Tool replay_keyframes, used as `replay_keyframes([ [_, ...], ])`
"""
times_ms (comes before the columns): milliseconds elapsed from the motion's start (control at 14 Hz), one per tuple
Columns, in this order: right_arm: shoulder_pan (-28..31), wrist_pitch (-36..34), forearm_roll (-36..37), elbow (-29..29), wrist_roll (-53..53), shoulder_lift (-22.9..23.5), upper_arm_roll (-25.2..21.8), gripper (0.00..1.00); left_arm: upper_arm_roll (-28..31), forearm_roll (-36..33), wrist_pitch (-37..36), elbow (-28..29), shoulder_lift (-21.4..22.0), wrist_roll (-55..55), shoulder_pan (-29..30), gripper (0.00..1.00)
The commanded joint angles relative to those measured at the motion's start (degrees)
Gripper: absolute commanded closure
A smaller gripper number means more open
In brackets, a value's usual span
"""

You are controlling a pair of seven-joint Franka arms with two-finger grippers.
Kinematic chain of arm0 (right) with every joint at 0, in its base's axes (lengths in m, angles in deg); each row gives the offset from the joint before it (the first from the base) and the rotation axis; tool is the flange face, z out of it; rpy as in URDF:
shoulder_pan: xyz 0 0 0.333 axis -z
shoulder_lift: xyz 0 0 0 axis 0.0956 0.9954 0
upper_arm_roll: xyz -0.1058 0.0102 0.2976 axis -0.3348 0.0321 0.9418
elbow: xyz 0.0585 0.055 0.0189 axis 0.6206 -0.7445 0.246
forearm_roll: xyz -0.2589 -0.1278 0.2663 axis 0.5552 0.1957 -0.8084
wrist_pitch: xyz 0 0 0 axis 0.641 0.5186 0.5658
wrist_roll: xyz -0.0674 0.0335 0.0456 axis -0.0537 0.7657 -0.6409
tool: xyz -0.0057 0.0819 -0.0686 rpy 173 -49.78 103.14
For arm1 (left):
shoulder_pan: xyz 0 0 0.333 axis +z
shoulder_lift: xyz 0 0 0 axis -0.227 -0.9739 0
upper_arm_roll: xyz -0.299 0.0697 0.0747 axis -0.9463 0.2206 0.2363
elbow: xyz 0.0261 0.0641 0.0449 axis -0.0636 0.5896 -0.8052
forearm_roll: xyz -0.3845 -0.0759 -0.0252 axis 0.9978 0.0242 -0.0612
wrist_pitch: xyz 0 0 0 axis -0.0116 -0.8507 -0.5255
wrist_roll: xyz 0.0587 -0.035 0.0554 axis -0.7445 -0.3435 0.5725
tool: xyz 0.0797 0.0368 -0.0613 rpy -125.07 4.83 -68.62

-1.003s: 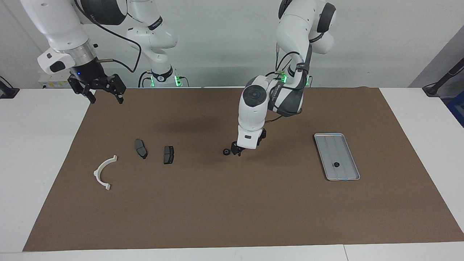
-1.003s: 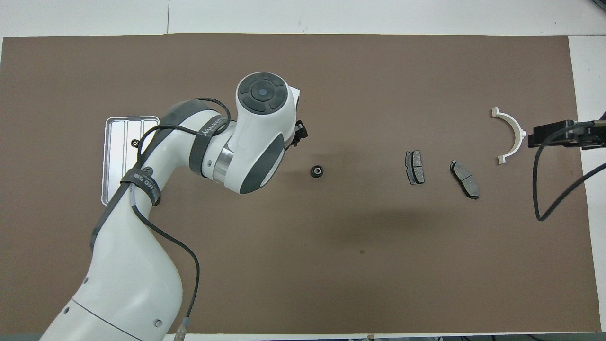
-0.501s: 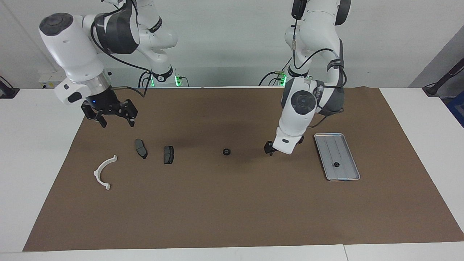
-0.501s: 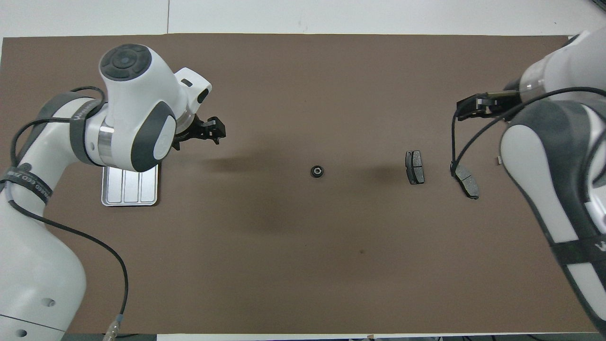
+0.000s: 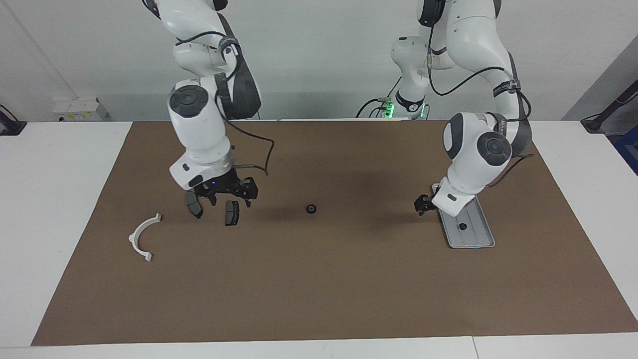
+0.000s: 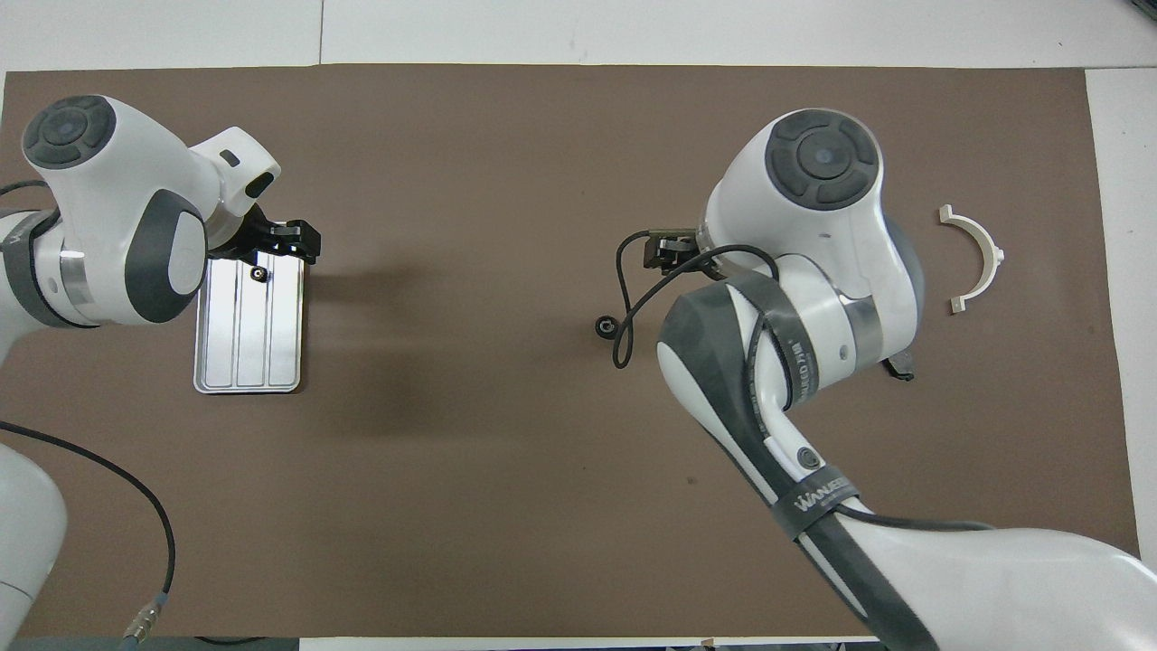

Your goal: Place bearing gear from tray to pile

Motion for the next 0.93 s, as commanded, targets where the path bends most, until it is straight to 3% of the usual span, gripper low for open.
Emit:
replay_keyframes([
  [0,-1.9,3.0,0.8,-2.2,3.6,0.5,-0.1,0.01,-0.4,-2.7,3.7,3.8,2.3,-2.8,1.7,0.23],
  [287,-5.2,6.9,0.3,-1.9,7.4,3.7,-0.1,0.01,-0.5,-4.7,5.8,4.6,1.7,-3.7,3.8,0.28],
  [573,-9.9,11.5,0.0,-1.3,11.8,7.8,-0.1,0.01,-0.5,-4.7,10.3,9.4,2.2,-3.6,3.9,0.38],
  [860,-10.0,12.7,0.3,-2.5,10.0,9.6,-0.1,0.01,-0.5,-4.7,10.6,10.2,2.2,-3.2,4.1,0.42],
])
